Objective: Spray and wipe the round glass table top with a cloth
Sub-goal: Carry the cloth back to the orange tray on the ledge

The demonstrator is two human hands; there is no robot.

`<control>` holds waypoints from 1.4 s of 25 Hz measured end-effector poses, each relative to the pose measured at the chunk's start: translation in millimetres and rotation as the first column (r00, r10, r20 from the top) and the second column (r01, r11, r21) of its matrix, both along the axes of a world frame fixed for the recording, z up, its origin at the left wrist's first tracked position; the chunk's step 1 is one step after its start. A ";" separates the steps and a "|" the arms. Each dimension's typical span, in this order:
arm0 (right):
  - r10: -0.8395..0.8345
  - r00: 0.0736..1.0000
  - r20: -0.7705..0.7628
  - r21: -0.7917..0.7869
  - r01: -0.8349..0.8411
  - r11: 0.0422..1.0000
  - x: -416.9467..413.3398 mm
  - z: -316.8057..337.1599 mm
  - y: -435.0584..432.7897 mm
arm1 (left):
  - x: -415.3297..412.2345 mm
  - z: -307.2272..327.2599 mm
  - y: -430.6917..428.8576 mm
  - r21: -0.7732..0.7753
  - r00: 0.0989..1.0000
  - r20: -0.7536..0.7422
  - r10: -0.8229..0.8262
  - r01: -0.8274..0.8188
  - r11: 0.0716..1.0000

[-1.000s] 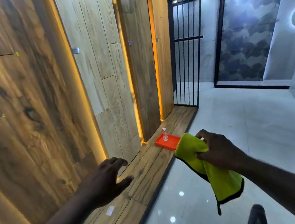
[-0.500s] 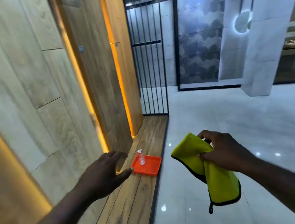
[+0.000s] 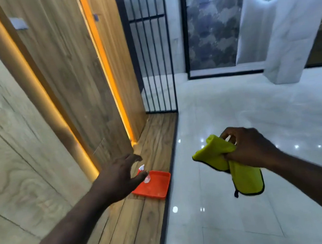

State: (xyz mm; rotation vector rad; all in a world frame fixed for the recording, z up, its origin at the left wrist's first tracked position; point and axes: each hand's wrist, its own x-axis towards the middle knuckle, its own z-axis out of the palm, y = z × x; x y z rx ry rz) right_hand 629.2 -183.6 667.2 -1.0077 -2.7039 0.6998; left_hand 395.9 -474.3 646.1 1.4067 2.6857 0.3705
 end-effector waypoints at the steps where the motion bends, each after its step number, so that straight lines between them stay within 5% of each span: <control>1: 0.025 0.999 0.038 -0.015 -0.024 1.000 -31.4 -2.8 13.1 | -20.2 -8.3 9.4 0.006 0.999 0.029 0.034 -0.034 0.999; 10: 0.253 0.895 0.368 -0.051 -0.252 0.966 -307.0 -113.6 87.6 | -213.2 -156.9 62.4 -0.005 0.903 0.300 0.309 -0.322 0.947; 18: 0.493 0.693 0.527 -0.142 -0.499 0.855 -483.5 -184.6 129.5 | -317.3 -218.3 118.6 -0.105 0.712 0.507 0.485 -0.508 0.855; 24: 0.616 0.529 0.584 -0.234 -0.616 0.752 -596.9 -273.4 173.5 | -354.4 -263.8 164.5 -0.207 0.508 0.554 0.659 -0.683 0.701; 31: 0.739 0.110 0.665 -0.451 -0.729 0.515 -704.3 -386.0 204.3 | -362.2 -302.8 227.0 -0.356 0.204 0.600 0.774 -0.798 0.486; 35: 0.694 -0.137 0.706 -0.546 -0.730 0.411 -728.8 -413.7 201.8 | -366.4 -311.2 255.4 -0.380 0.139 0.600 0.788 -0.817 0.433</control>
